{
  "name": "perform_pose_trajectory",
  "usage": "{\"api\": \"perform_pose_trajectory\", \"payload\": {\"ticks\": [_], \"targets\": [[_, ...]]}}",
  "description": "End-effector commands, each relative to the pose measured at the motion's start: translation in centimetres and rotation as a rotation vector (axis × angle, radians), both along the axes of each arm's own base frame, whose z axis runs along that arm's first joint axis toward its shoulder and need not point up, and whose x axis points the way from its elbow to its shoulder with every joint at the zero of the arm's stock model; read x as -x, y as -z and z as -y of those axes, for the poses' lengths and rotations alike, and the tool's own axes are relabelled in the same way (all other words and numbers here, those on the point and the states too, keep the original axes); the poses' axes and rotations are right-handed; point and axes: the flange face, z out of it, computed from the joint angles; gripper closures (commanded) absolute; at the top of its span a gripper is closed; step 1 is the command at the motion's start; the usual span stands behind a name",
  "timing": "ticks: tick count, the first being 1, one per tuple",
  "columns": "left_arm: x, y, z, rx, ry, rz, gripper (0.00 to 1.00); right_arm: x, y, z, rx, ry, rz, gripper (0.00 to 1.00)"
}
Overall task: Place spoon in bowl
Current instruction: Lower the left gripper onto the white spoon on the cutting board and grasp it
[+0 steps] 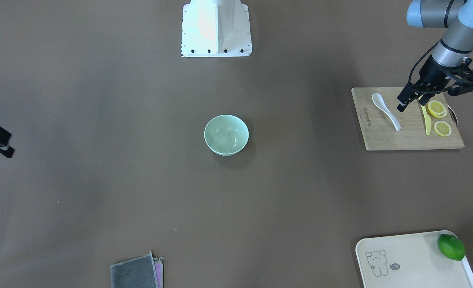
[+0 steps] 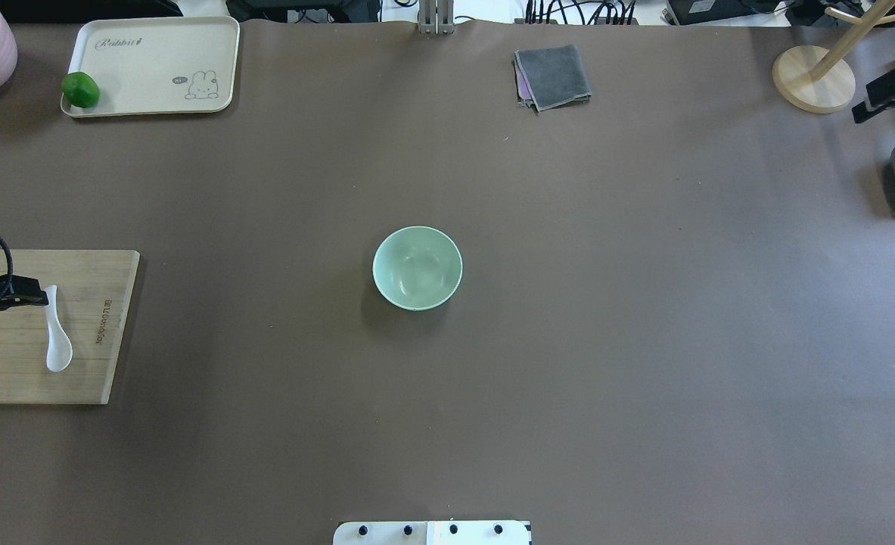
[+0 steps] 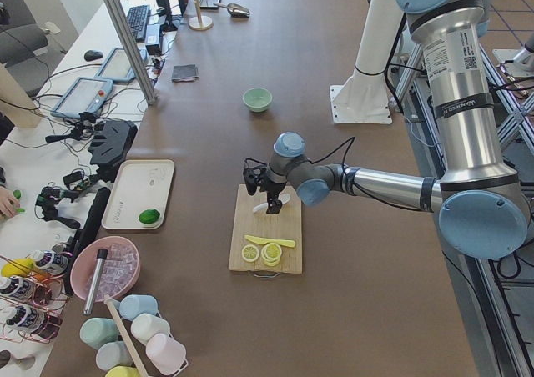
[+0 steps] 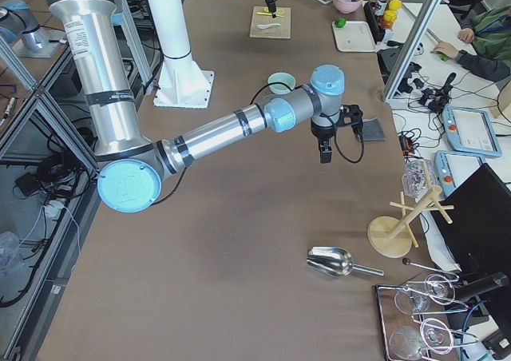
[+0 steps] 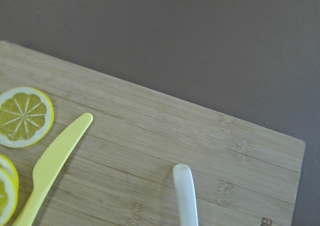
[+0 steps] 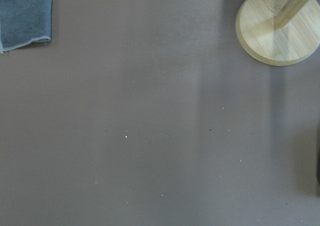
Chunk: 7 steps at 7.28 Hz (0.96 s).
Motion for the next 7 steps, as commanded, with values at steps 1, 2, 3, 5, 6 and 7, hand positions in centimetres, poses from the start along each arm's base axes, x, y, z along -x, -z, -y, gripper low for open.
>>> {"api": "perform_pose_trajectory", "payload": {"ticks": [1,2,3,5,6,7], "targets": [[-1.2,-1.4,0.4,-0.002,0.003,-0.001,0.33,-1.8,-1.1,-0.8,-0.008,0.001,0.002,0.00],[-1.4,-1.4,0.3,0.000,-0.003,-0.003,0.33,-1.9,-1.9,-1.2,0.004,-0.001,-0.004,0.00],[-1.9,-1.4,0.0,0.008,-0.002,-0.011,0.34,-1.9,-2.0,-1.2,0.004,0.000,-0.006,0.00],[-2.4,-1.4,-0.2,0.012,-0.006,-0.015,0.37,-2.0,-1.8,-1.3,-0.001,-0.003,-0.008,0.00],[-3.0,-1.6,0.4,0.009,-0.008,-0.015,0.41,-2.1,-2.1,-1.6,0.005,-0.003,-0.009,0.00],[-3.3,-1.6,0.6,0.007,-0.010,-0.016,0.50,-2.1,-2.1,-1.6,0.005,-0.004,-0.010,0.00]]}}
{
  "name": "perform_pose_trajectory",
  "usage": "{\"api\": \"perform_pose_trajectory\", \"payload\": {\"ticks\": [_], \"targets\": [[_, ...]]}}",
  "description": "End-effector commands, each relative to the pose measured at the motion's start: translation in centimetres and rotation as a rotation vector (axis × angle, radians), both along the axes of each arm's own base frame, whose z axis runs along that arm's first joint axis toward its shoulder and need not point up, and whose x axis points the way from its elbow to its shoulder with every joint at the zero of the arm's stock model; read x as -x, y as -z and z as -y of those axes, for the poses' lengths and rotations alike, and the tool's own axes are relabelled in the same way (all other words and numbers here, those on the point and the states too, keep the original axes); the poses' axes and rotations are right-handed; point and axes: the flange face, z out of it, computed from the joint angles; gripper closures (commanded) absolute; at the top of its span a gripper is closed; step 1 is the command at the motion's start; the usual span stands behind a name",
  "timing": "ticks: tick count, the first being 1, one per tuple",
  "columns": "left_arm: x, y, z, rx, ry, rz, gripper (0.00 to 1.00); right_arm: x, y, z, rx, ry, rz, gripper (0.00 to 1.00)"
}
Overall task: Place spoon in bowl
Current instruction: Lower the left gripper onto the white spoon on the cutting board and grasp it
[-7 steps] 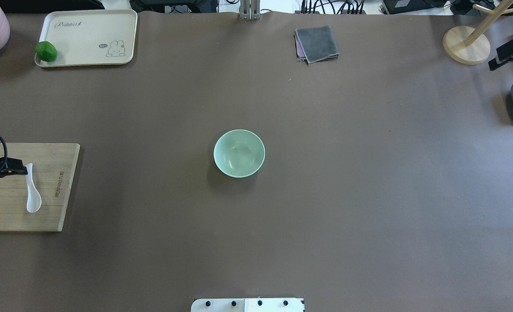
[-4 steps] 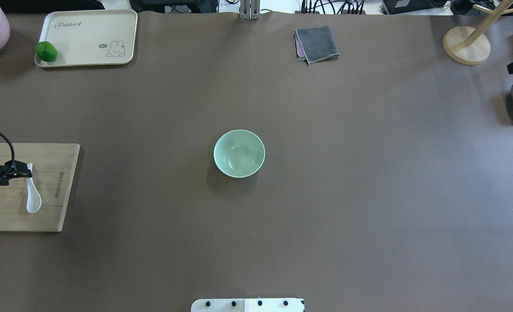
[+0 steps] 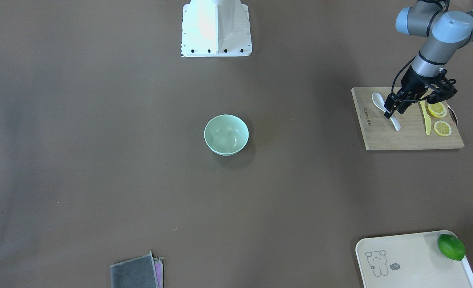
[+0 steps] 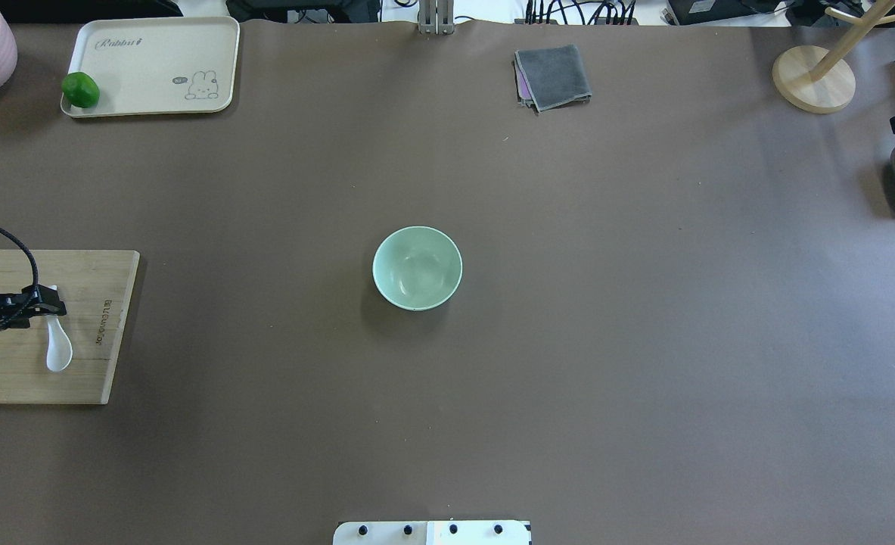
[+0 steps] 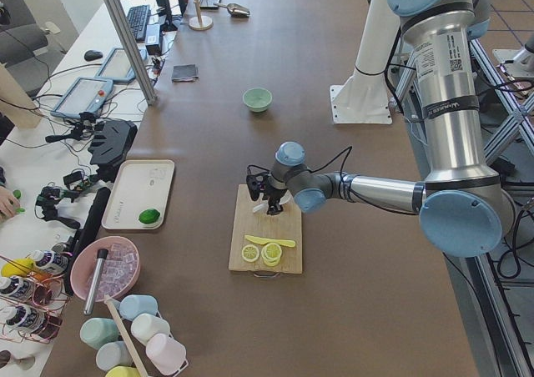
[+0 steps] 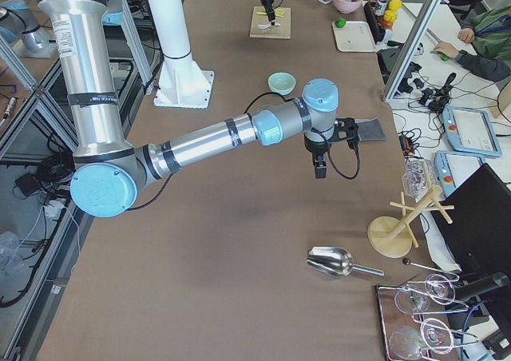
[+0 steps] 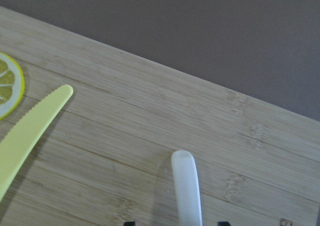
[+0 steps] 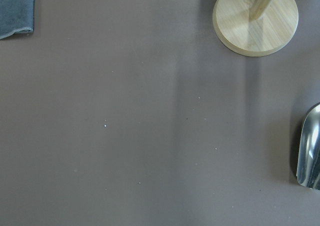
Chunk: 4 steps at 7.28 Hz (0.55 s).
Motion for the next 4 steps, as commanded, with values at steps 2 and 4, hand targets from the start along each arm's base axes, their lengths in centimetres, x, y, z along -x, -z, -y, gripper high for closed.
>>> {"api": "perform_pose_trajectory", "payload": {"ticks": [2,4], "targets": [[-0.63,0.29,0.47,-0.014,-0.007,-0.007,0.74,-0.20,-0.18,-0.13,0.003,-0.003,0.000,0.00],[-0.67,0.76,0.52,-0.024,-0.010,-0.012,1.00,-0.33,-0.50,-0.36,0.008,-0.005,-0.001,0.00]]}}
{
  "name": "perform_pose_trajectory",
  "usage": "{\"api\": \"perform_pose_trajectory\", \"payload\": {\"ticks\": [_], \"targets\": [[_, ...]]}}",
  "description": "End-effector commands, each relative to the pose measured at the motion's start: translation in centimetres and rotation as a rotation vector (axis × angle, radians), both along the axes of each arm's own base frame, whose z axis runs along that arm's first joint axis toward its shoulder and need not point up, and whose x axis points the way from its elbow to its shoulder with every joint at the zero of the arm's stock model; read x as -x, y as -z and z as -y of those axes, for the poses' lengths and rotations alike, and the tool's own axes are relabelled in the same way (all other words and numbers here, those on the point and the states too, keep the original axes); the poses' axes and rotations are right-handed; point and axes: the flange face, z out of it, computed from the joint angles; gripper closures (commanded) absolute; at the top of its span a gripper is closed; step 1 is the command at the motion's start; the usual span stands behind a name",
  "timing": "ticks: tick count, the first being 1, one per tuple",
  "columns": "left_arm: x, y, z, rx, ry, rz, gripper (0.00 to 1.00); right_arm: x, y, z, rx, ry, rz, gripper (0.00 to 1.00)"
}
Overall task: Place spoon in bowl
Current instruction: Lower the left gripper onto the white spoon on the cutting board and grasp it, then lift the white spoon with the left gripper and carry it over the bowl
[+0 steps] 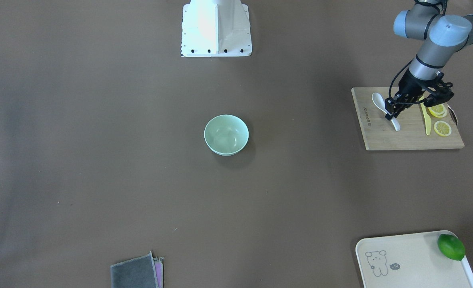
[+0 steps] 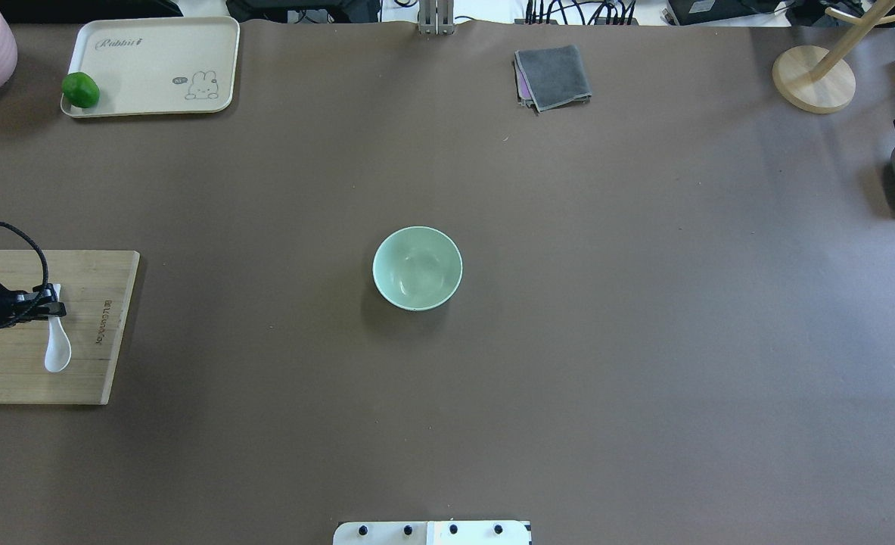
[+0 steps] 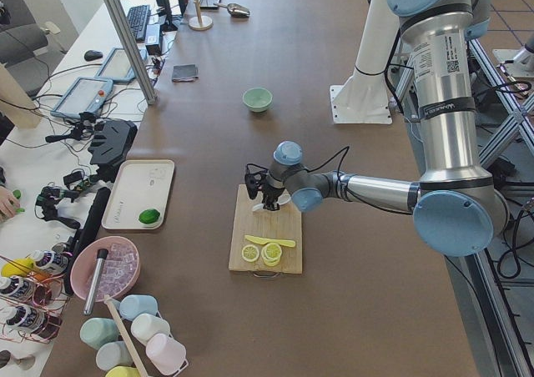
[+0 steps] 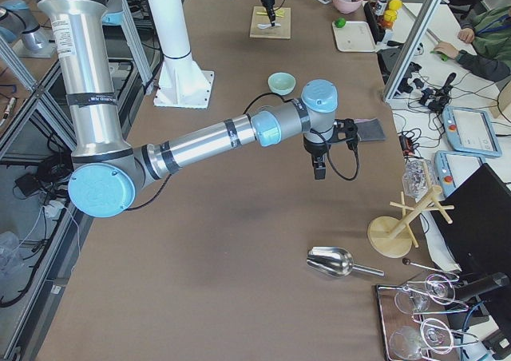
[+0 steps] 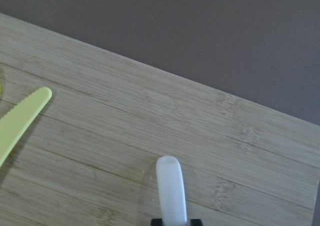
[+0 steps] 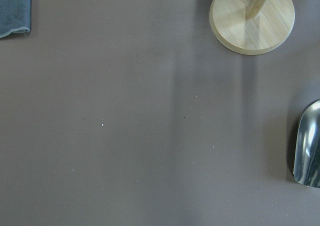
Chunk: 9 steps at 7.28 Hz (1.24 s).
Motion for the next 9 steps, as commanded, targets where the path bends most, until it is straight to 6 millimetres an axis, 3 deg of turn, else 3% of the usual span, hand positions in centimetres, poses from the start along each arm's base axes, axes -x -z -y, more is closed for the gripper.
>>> {"api": "perform_pose_trajectory", "payload": {"ticks": [1,3,4,5,6,7,9], "targets": [[-0.4,3.1,0.4,-0.037,-0.005,-0.042,1.00,-0.1,-0.5,-0.8,0.006,-0.001,-0.004,0.00],[-3.4,9.0,3.3,-0.100,0.004,-0.123,1.00,-1.0,-2.3,-2.9,0.033,-0.010,-0.011,0.00],[-6.3,13.6,6.0,-0.061,0.043,-0.151,1.00,-2.3,-4.9,-4.9,0.030,-0.021,-0.041,0.00],[-9.5,19.7,9.0,-0.018,0.084,-0.174,1.00,-4.1,-8.1,-7.8,-0.026,0.000,-0.069,0.00],[-13.8,25.2,9.3,0.013,0.082,-0.190,1.00,-5.7,-10.1,-9.6,0.003,-0.015,-0.079,0.00],[-19.3,29.7,8.3,0.002,0.088,-0.189,1.00,-5.9,-11.2,-10.6,0.022,-0.013,-0.083,0.00],[-26.3,35.2,9.1,0.051,0.125,-0.220,1.00,-5.9,-12.0,-11.3,0.034,-0.009,-0.086,0.00]]}}
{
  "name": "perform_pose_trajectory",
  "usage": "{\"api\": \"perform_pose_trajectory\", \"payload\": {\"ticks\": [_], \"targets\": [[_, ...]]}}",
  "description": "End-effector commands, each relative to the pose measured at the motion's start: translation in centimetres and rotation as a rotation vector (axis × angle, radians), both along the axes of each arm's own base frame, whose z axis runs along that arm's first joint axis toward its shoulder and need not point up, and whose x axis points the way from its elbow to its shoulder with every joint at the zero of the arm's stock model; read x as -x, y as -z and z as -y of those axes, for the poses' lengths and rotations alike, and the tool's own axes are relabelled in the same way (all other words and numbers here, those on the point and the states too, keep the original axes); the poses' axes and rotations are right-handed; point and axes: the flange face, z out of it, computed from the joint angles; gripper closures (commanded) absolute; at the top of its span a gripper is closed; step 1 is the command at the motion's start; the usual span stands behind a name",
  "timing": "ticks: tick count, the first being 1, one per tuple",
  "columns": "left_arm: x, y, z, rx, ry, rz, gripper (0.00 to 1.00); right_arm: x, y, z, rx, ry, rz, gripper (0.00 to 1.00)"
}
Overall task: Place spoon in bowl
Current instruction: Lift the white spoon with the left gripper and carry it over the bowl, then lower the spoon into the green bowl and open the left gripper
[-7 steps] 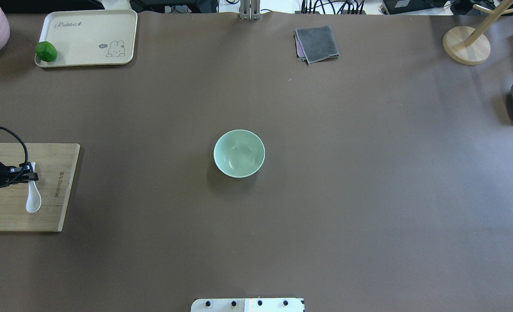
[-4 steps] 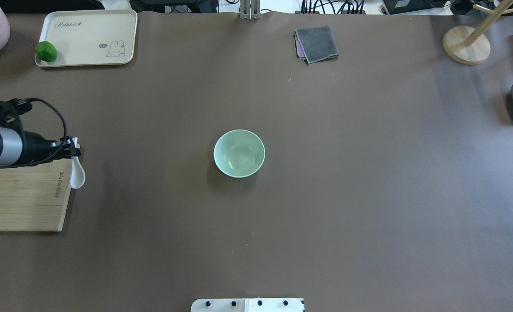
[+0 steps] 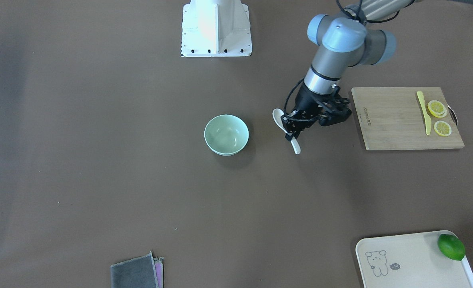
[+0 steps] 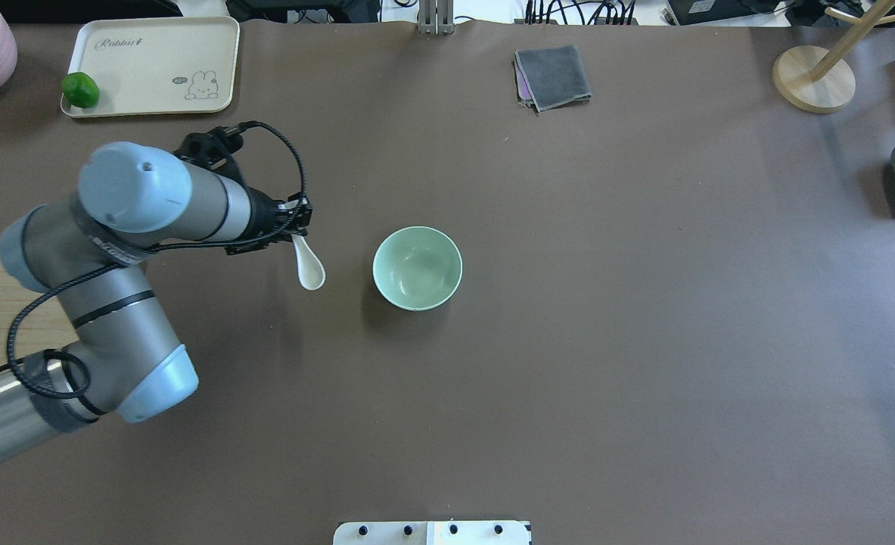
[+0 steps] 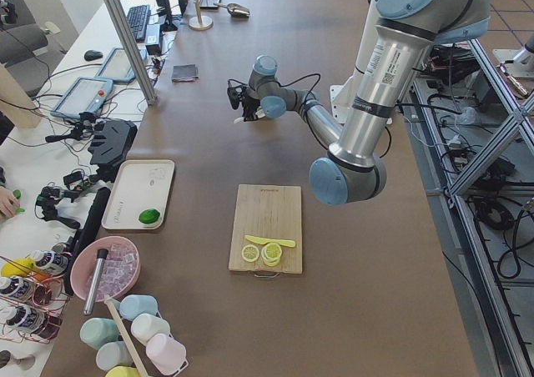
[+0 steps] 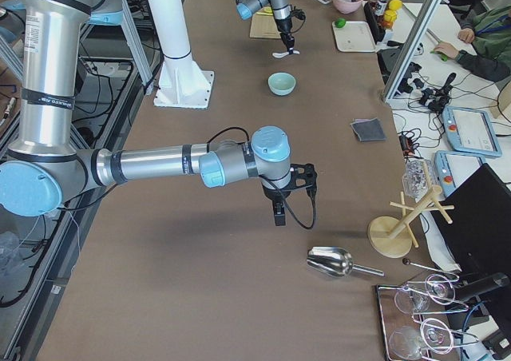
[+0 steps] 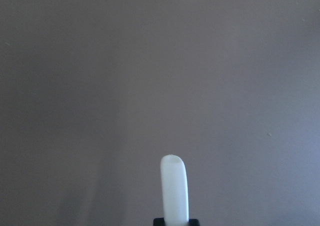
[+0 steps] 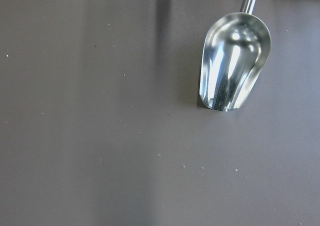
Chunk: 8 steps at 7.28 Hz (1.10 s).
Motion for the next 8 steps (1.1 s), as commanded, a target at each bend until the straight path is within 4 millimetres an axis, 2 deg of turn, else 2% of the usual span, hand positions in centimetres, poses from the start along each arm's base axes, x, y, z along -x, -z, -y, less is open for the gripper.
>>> {"api": "perform_pose_trajectory", "payload": {"ticks": [1,2,3,4,5,7,8], "targets": [[-7.0,5.5,-0.9,0.005,0.030,-0.021,1.00,-0.1,-0.6,-0.5,0.009,0.001,-0.002,0.00],[-8.6,6.9,-1.4,-0.006,0.024,-0.027,1.00,-0.1,-0.6,-0.5,0.007,0.001,-0.002,0.00],[-8.9,7.0,-1.5,-0.007,0.024,-0.026,0.84,-0.1,-0.7,-0.5,0.007,0.001,-0.002,0.00],[-8.9,6.6,-1.4,-0.010,0.022,-0.018,0.18,-0.1,-0.7,-0.5,0.007,0.001,-0.002,0.00],[-8.8,6.5,-1.5,-0.014,0.020,-0.017,0.04,-0.1,-0.7,-0.5,0.007,0.001,-0.002,0.00],[-8.6,6.6,-1.5,-0.019,0.019,-0.018,0.03,-0.1,-0.7,-0.6,0.007,0.001,-0.002,0.00],[-7.8,6.9,-1.3,-0.024,0.019,-0.026,0.03,-0.1,-0.8,-0.6,0.010,0.001,-0.004,0.00]]}}
